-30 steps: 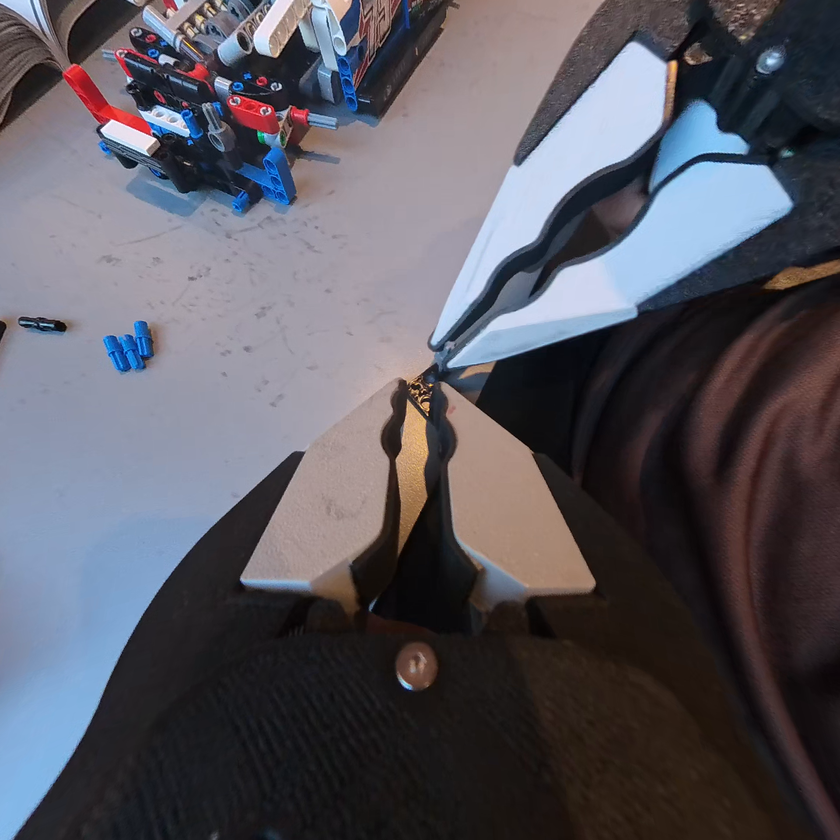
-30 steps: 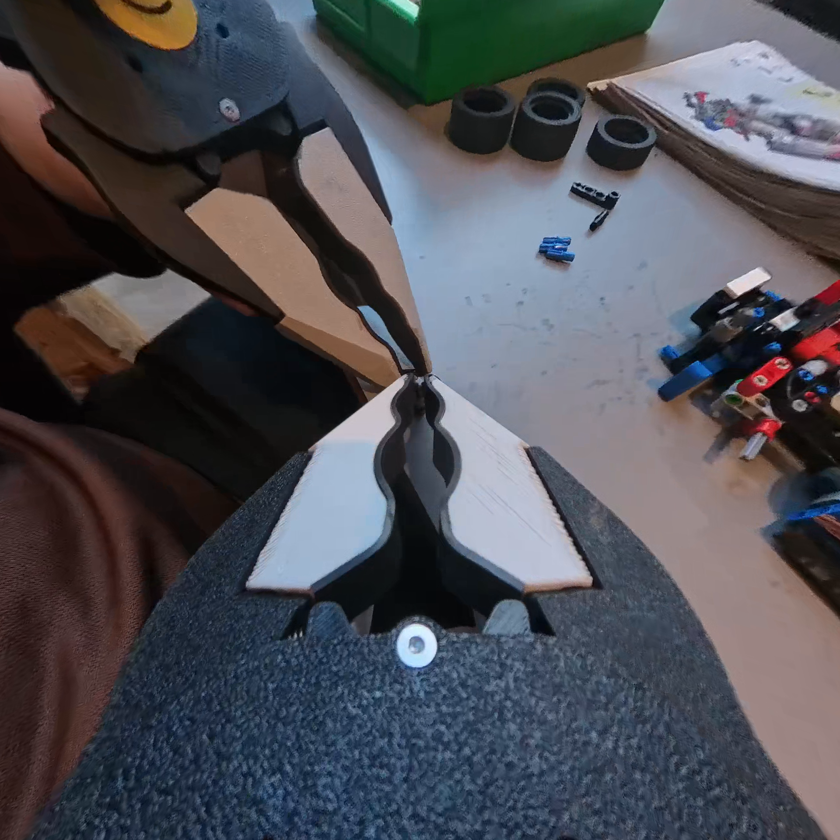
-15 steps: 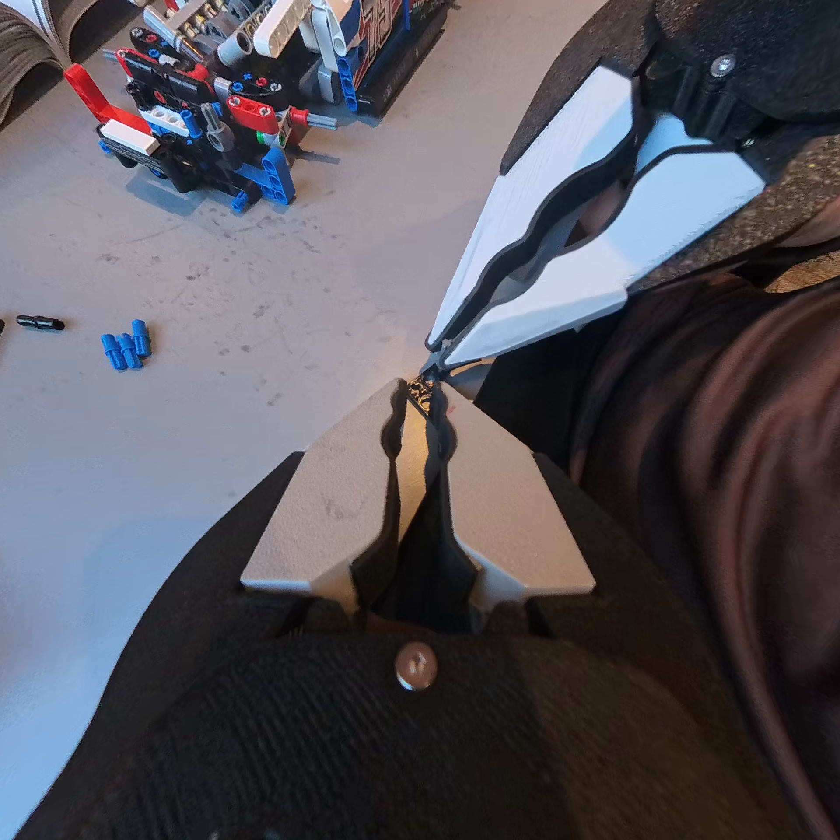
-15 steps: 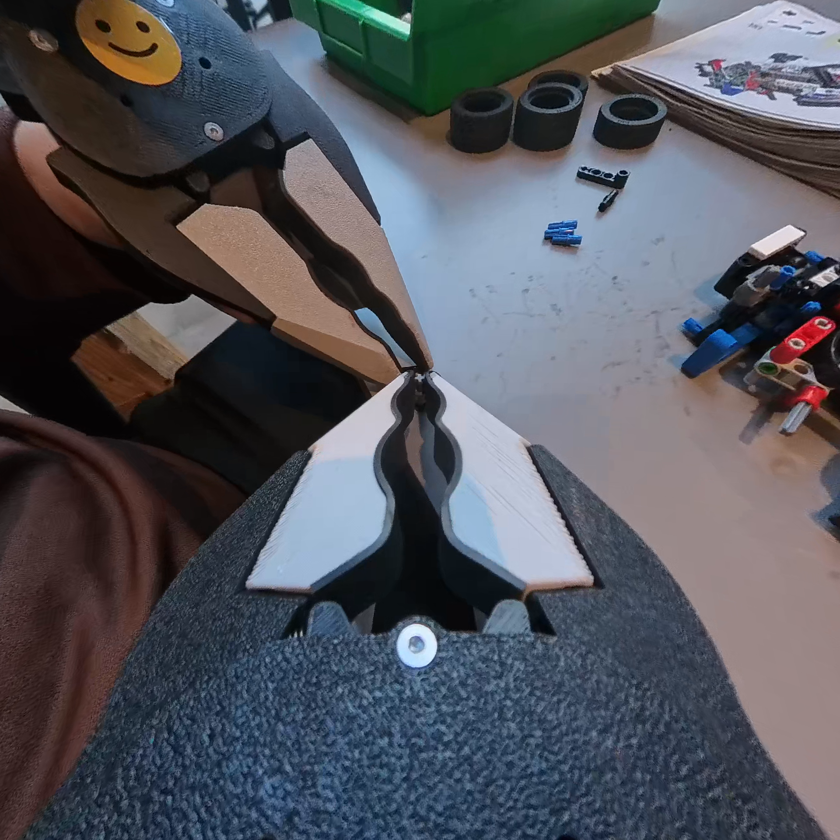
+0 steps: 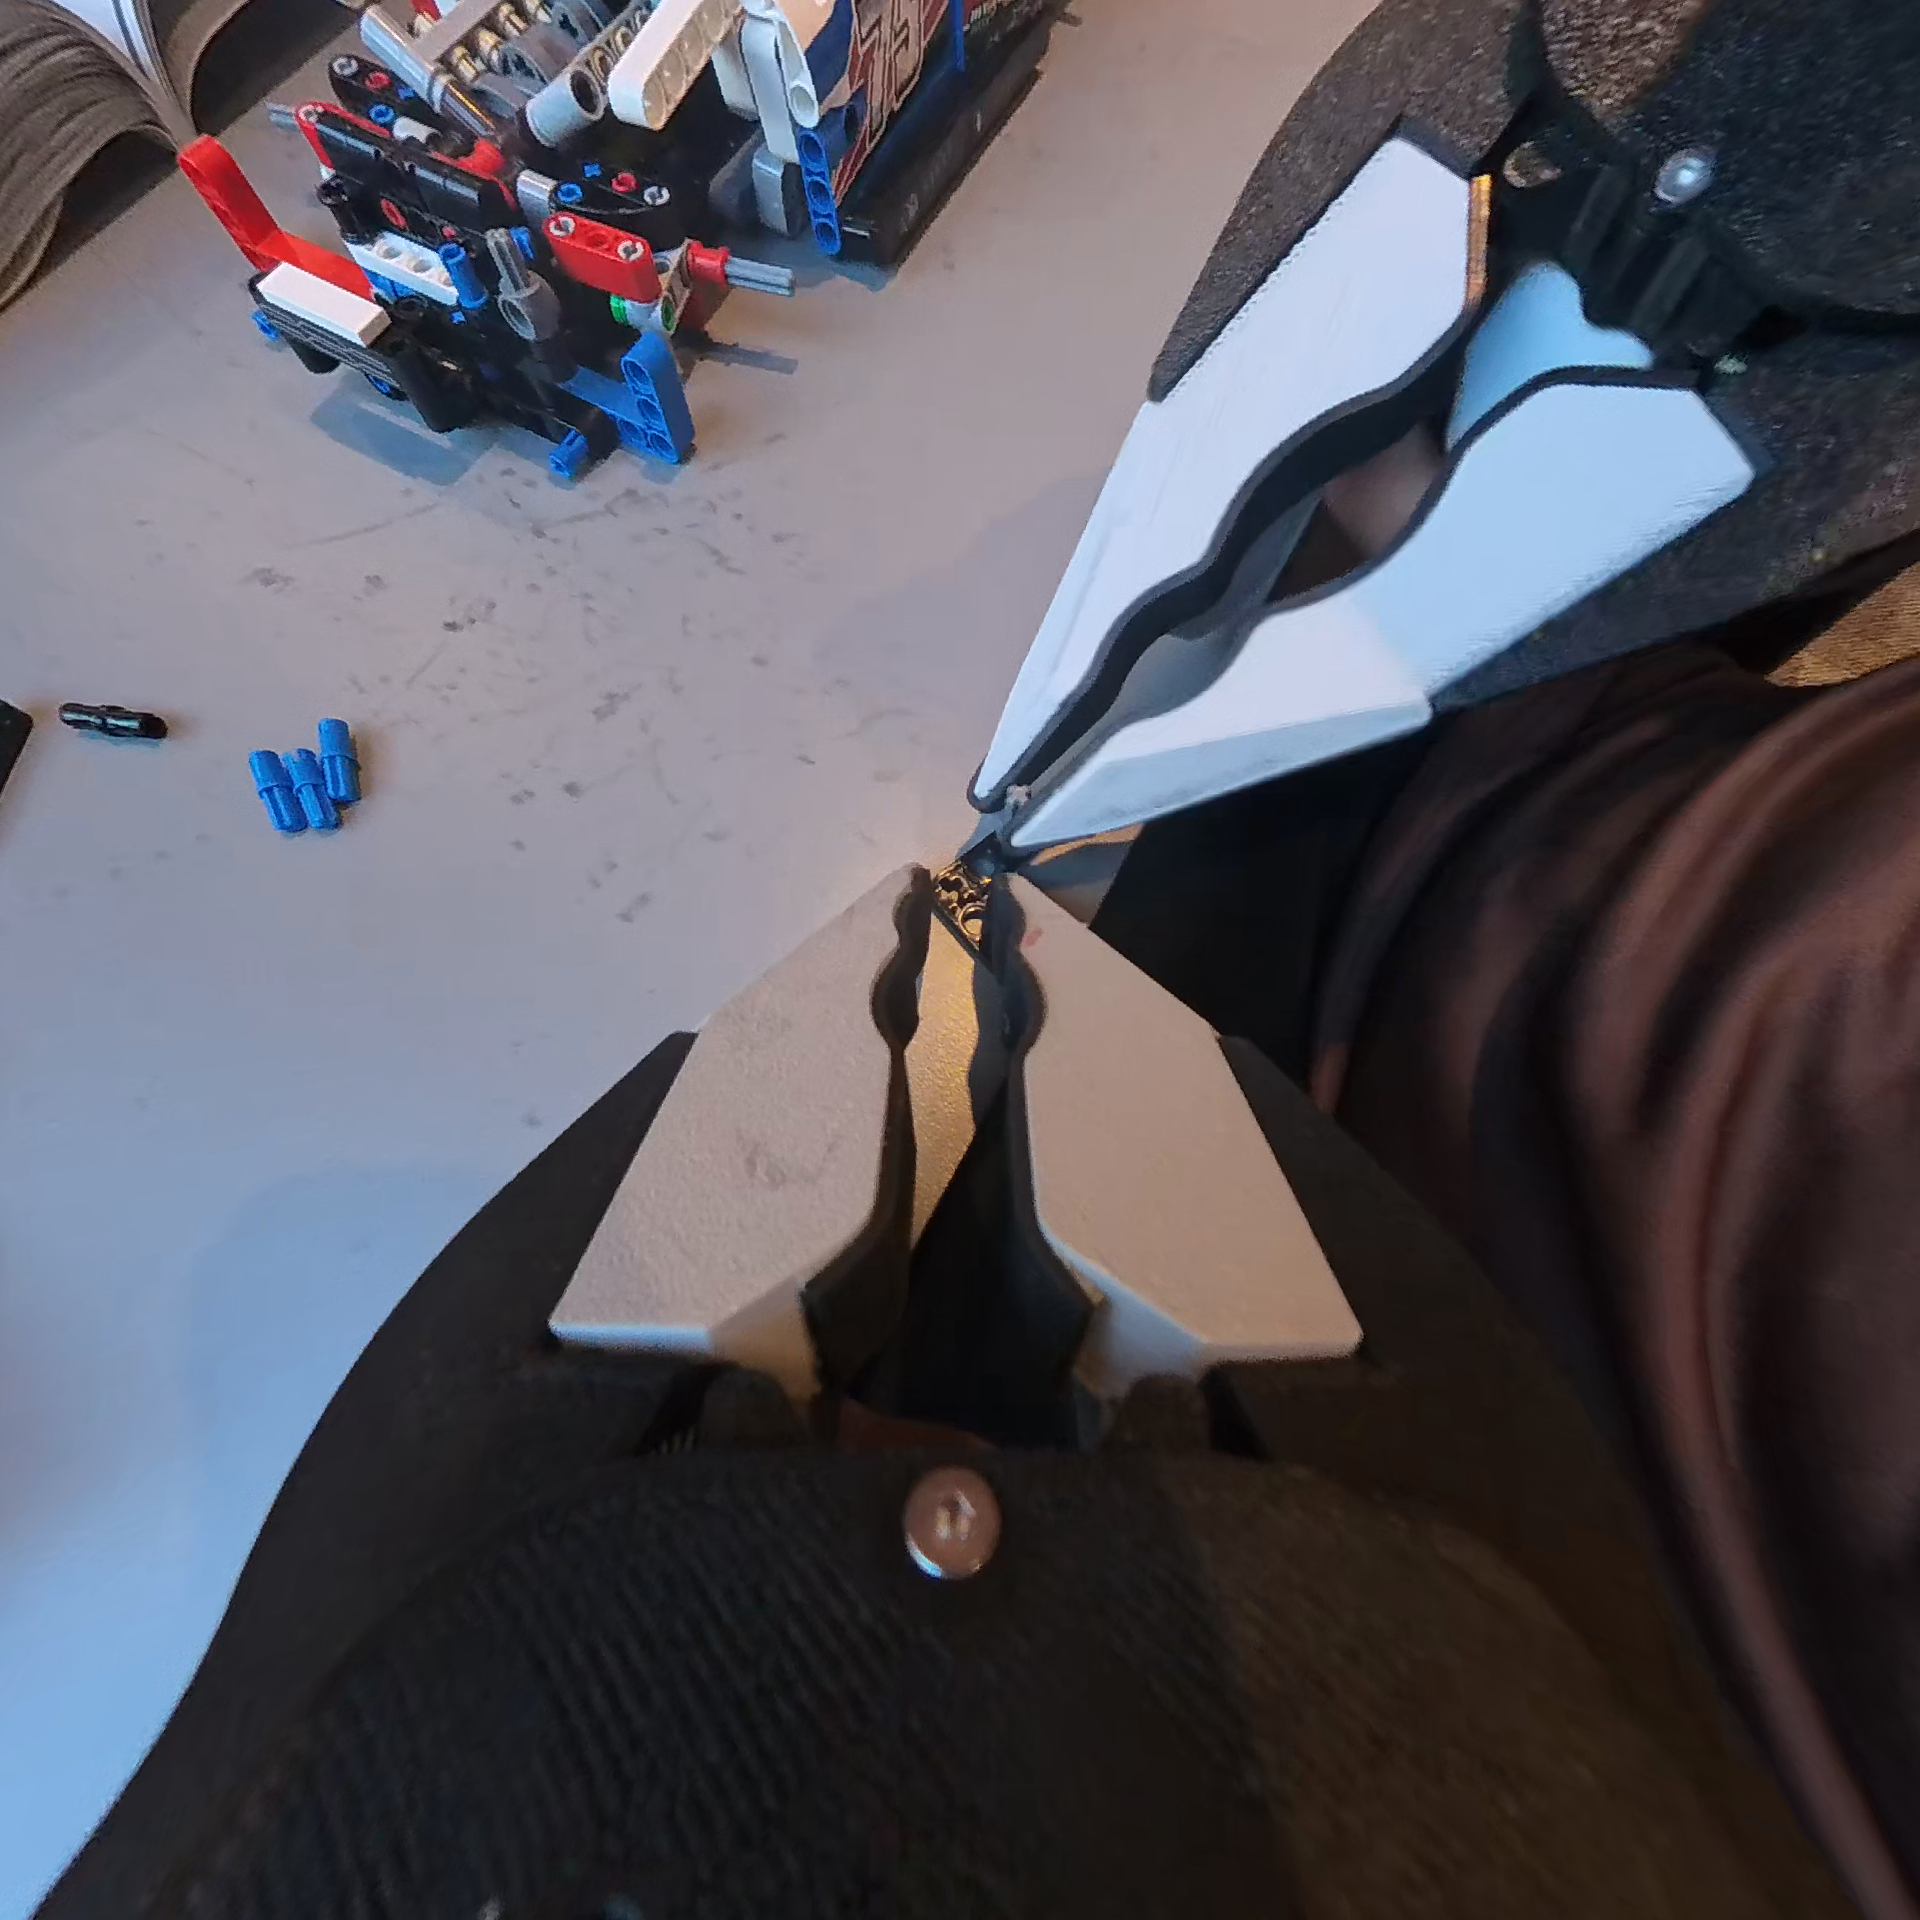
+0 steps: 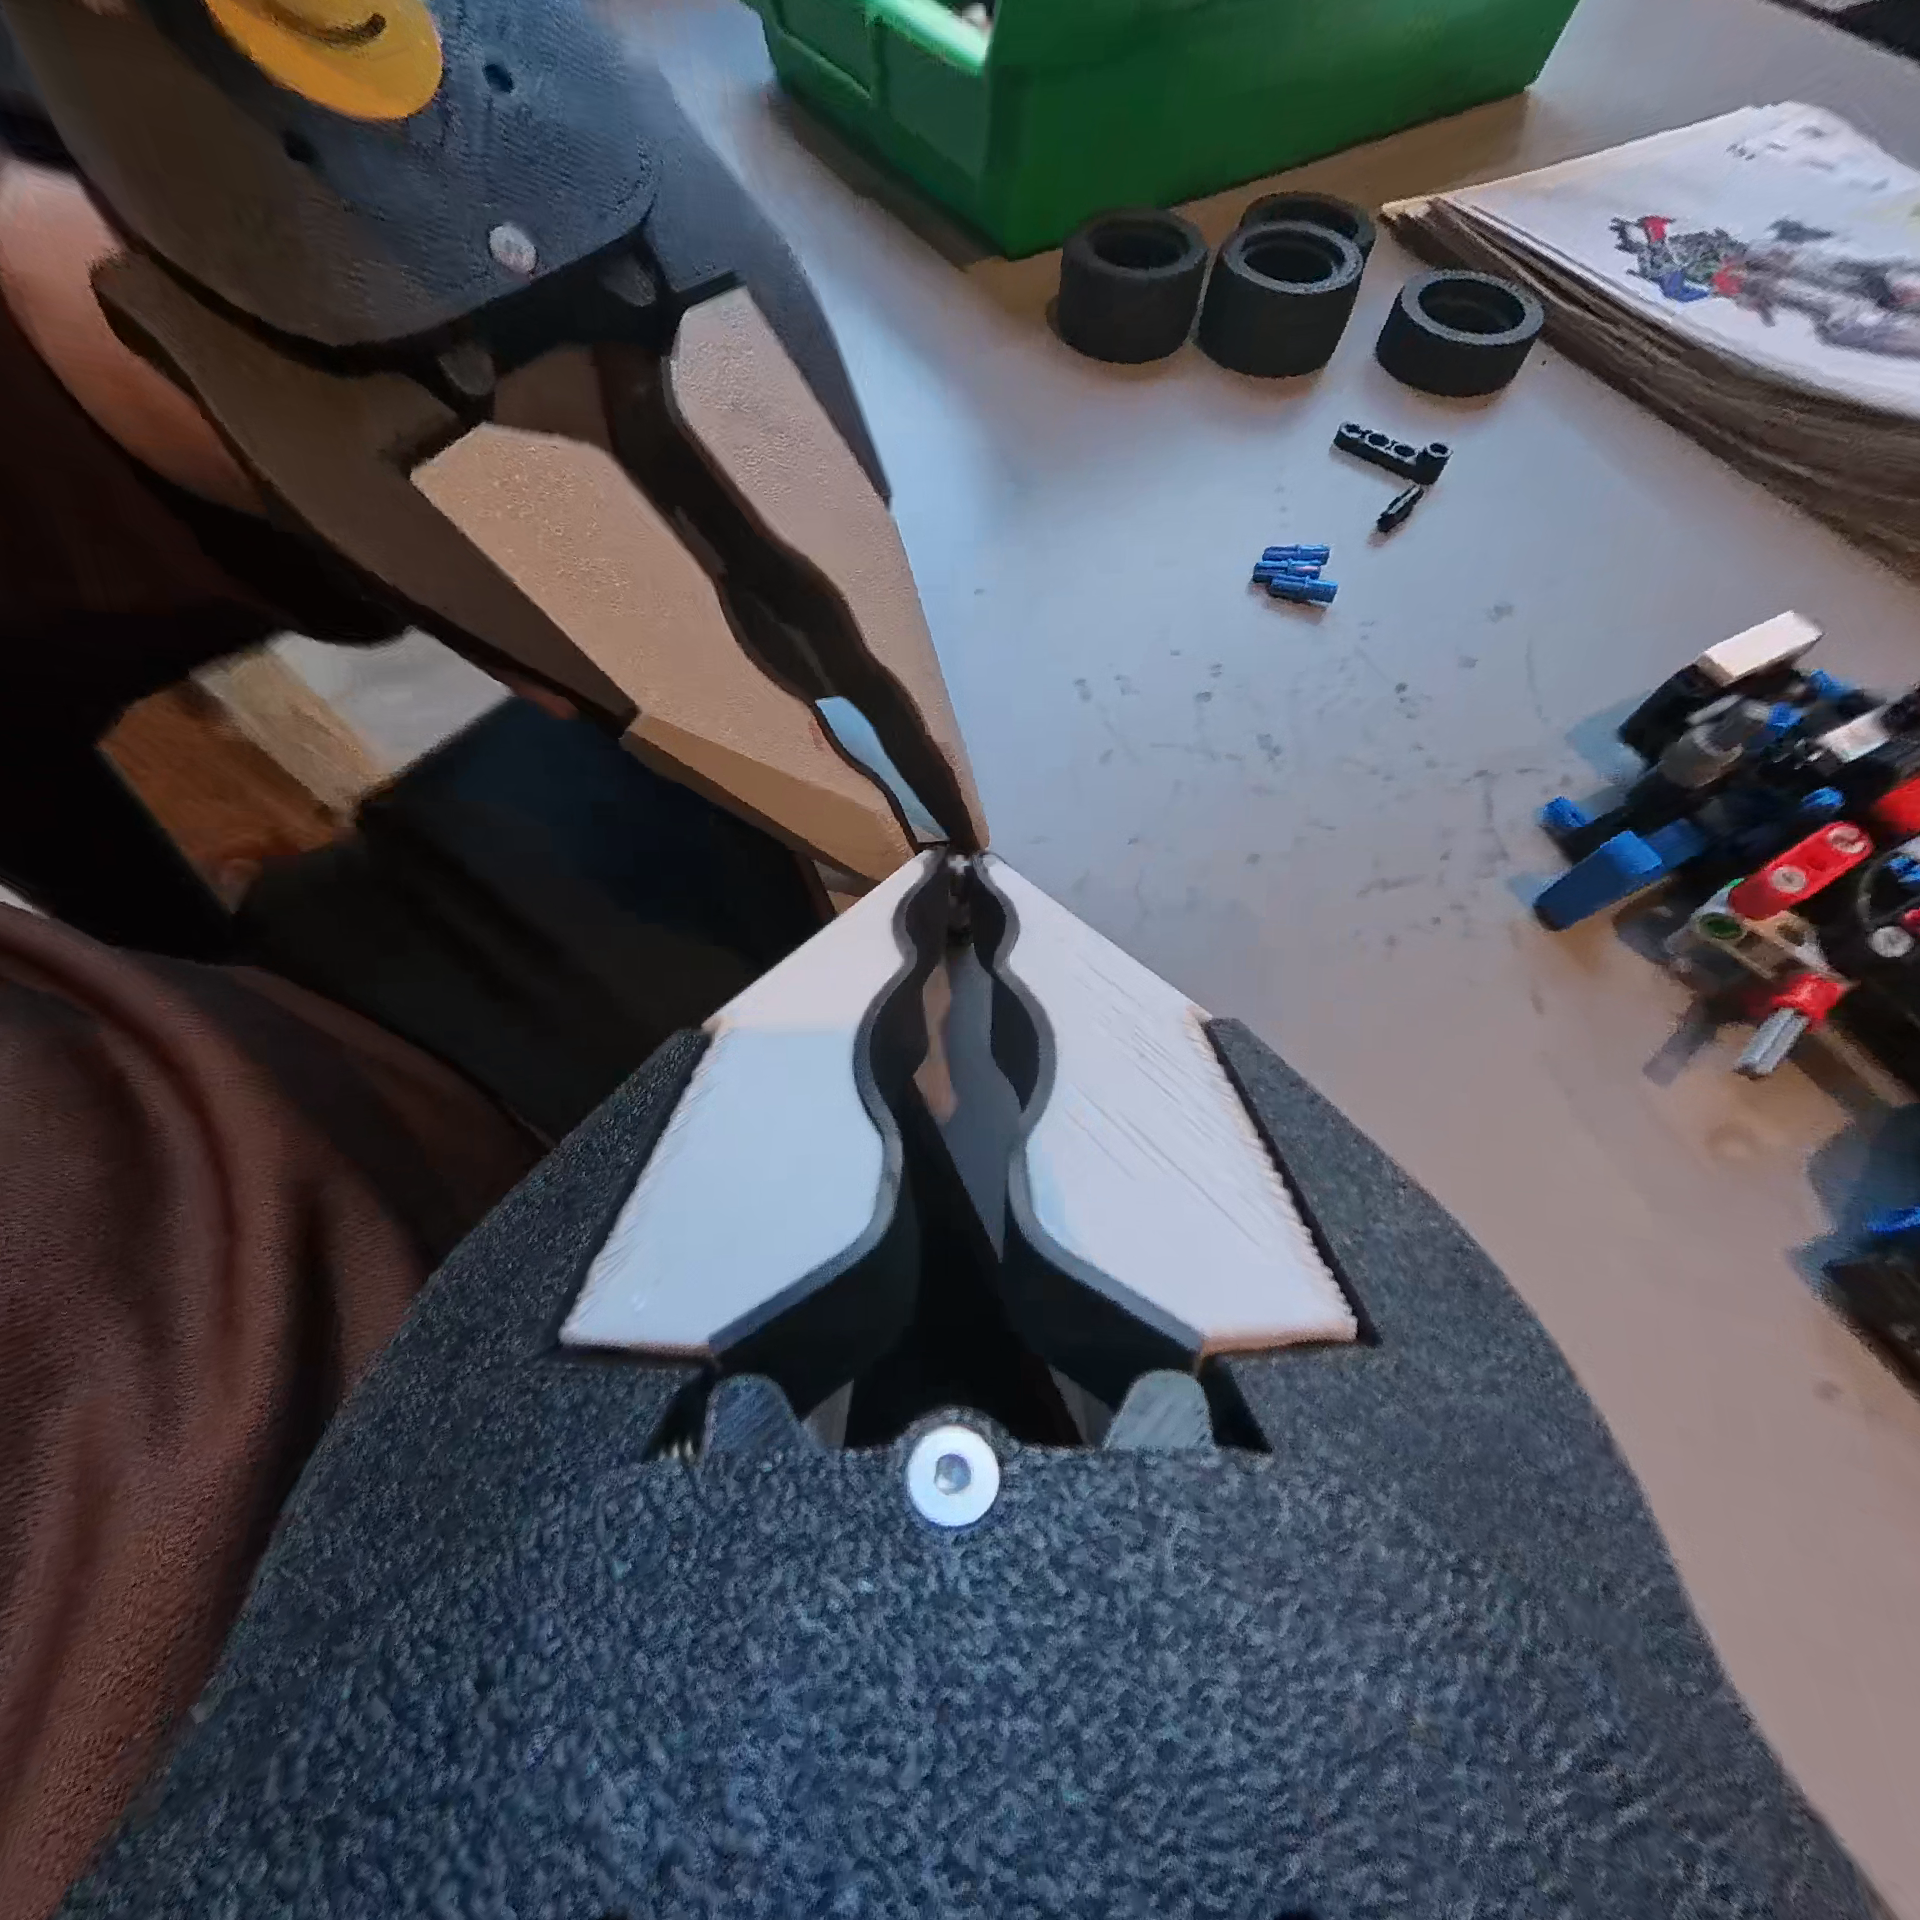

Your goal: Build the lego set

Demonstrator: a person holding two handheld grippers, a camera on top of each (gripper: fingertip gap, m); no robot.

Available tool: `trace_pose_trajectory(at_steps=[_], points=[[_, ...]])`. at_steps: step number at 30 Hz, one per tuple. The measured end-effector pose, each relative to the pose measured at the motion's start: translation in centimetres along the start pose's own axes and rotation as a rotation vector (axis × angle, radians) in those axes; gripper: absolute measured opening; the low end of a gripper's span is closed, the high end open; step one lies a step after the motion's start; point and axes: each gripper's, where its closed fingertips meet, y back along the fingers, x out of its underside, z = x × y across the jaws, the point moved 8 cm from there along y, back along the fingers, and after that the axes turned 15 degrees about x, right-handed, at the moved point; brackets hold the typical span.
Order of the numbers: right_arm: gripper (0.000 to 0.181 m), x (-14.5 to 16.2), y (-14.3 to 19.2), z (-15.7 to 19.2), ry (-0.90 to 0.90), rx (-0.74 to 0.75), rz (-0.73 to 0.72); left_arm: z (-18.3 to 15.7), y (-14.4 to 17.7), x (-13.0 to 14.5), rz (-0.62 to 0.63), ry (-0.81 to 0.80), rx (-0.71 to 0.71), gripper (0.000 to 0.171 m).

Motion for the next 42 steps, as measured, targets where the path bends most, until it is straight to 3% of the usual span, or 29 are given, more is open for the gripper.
trace_pose_trajectory(at_steps=[4, 8, 10, 13, 16, 19, 22, 35, 42], points=[[0.007, 0.0, 0.0, -0.7, -0.064, -0.089, -0.011, 0.0, 0.0, 0.0, -0.011, -0.002, -0.006, 0.008], [0.034, -0.6, 0.2, -0.8, -0.084, -0.162, -0.005, 0.4, 0.2, -0.1, -0.04, 0.046, 0.04, 0.008], [0.032, -0.9, 0.6, -1.0, -0.041, -0.151, -0.021, 0.8, 0.5, -0.1, -0.074, 0.104, 0.093, 0.008], [0.036, -1.1, 1.0, -1.3, 0.159, -0.078, -0.029, 1.4, 0.8, 0.0, -0.13, 0.206, 0.199, 0.008], [0.037, -1.8, 1.5, -0.6, 0.496, -0.024, -0.067, 1.9, 0.9, 0.1, -0.173, 0.332, 0.349, 0.008], [0.032, -2.3, 1.2, 0.3, 0.804, 0.031, -0.106, 2.4, 1.0, 0.2, -0.192, 0.425, 0.406, 0.008], [0.032, -2.1, 0.3, 0.5, 0.958, 0.075, -0.123, 2.5, 1.0, 0.4, -0.195, 0.498, 0.443, 0.008], [0.024, -2.1, -0.6, 0.7, 1.099, 0.088, -0.149, 2.9, 1.1, 0.5, -0.213, 0.561, 0.432, 0.008], [0.023, -2.2, -0.9, 0.2, 1.047, 0.08, -0.134, 3.1, 1.2, 0.6, -0.259, 0.584, 0.395, 0.008]])
